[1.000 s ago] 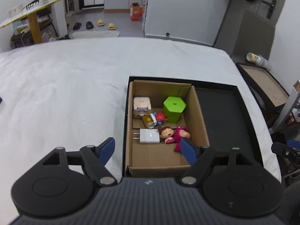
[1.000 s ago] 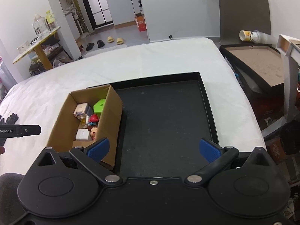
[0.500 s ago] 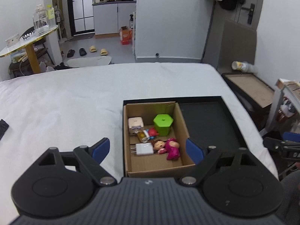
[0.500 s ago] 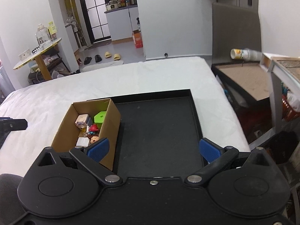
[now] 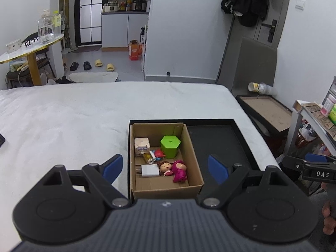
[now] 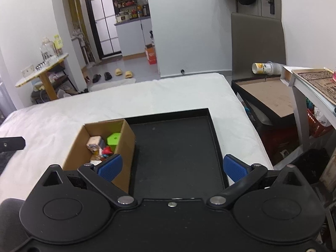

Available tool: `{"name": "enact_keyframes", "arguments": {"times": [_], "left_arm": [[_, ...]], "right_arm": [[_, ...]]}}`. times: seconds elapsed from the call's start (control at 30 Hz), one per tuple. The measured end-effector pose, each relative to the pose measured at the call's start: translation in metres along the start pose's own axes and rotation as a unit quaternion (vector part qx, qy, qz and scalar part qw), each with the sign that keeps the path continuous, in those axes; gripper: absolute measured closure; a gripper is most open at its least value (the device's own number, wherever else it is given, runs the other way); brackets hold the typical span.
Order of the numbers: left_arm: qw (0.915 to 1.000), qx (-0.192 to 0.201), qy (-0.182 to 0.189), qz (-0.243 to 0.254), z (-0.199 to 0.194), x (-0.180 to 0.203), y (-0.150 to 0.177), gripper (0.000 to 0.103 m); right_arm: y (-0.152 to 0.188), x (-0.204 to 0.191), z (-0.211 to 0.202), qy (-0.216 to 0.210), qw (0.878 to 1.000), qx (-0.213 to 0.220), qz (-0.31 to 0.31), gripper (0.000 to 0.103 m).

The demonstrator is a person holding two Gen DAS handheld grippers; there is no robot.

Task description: Organize rigid objects

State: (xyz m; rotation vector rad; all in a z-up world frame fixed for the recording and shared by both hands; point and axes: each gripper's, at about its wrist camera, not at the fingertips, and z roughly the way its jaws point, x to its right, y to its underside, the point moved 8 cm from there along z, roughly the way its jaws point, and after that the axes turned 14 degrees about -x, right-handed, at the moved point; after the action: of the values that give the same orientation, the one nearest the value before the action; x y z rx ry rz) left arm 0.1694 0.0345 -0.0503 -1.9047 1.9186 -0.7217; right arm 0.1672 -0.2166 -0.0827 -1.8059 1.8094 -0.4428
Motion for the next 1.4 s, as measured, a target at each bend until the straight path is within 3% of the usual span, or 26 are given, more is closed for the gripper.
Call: {"name": "enact_keyframes", "arguments": {"times": [0.2, 0.4, 0.53, 0.97, 1.4], "left_arm": [[0.9998, 0.007, 0.018, -0.007, -0.014, 0.006, 0.007, 0.016], [0.9993, 0.014, -0.031, -0.015, -0.025, 0.001, 0.02, 0.016], [0.9987, 0.009, -0.041, -0.028, -0.034, -0.005, 0.028, 0.015], [0.9993, -0.007, -0.029, -0.025, -0.058, -0.004, 0.047, 0.01], [0.9994, -0.007, -0.031, -0.014, -0.063, 0.001, 0.051, 0.01]], "right_arm": [[0.0, -0.008, -0.017, -0.032, 0.999, 0.004, 0.006, 0.0], [0.005, -0.015, -0.029, -0.048, 0.999, 0.005, 0.009, 0.0], [0.011, -0.018, -0.037, -0.059, 0.998, 0.002, 0.011, 0.0], [0.023, -0.029, -0.067, -0.052, 0.999, 0.0, -0.003, 0.0], [0.026, -0.031, -0.071, -0.055, 0.998, -0.005, -0.006, 0.0]]}}
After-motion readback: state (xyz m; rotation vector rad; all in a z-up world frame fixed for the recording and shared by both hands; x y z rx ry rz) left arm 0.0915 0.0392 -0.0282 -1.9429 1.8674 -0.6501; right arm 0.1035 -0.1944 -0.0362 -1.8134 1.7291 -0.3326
